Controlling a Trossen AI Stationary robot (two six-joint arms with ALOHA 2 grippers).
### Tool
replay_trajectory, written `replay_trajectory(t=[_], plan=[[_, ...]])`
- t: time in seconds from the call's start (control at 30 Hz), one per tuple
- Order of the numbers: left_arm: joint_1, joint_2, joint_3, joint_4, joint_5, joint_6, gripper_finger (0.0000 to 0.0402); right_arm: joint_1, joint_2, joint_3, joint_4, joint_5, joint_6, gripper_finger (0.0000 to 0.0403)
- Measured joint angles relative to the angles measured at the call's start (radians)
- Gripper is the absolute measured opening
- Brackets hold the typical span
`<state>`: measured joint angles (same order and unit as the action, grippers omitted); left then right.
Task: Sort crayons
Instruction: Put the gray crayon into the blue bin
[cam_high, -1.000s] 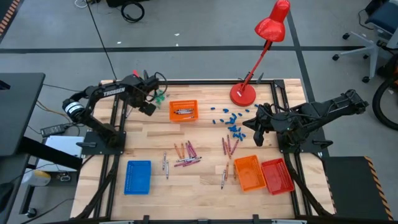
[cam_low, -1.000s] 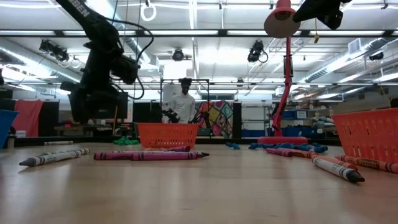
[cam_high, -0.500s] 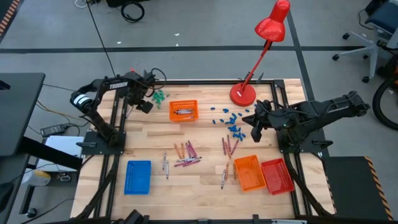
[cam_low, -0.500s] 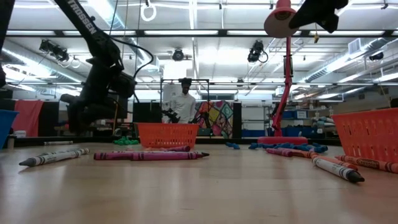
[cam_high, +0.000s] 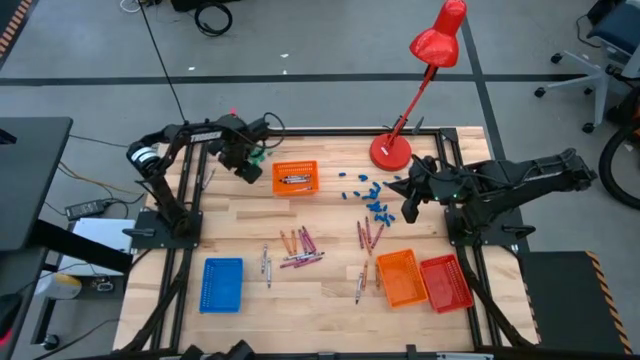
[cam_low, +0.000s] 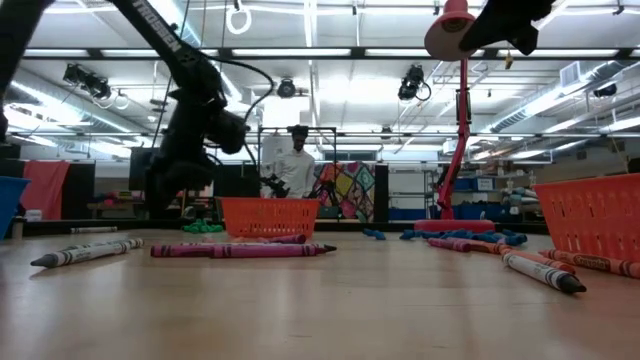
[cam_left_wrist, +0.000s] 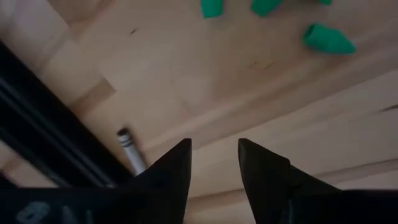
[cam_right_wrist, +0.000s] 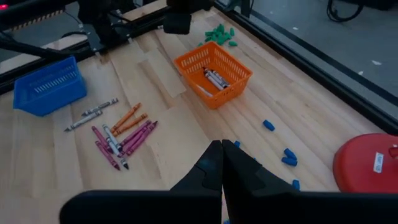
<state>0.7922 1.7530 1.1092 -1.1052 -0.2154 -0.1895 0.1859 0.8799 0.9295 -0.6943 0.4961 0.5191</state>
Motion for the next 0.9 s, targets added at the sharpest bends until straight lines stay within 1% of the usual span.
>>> replay_trajectory(t=[0.17, 0.33, 0.53, 0.8, 0.9], plan=[[0.046, 0.138, 0.095, -0.100, -0.043, 0.042, 0.0141, -0.010, 0.000, 0.000, 0.022, -0.035, 0.002, 0.0007], [0.107, 0.240, 0.146, -0.169, -0.086, 0.056, 0.0141, -0.010, 0.000, 0.000, 0.022, -0.069, 0.045, 0.0008], [0.155, 0.259, 0.162, -0.227, -0.107, 0.098, 0.0142, -0.010, 0.000, 0.000, 0.022, -0.072, 0.057, 0.0007], [0.235, 0.259, 0.161, -0.256, -0.105, 0.112, 0.0142, -0.011, 0.000, 0.000, 0.021, -0.065, 0.055, 0.0007], [0.254, 0.259, 0.161, -0.251, -0.085, 0.116, 0.0142, -0.011, 0.000, 0.000, 0.021, -0.064, 0.063, 0.0007]])
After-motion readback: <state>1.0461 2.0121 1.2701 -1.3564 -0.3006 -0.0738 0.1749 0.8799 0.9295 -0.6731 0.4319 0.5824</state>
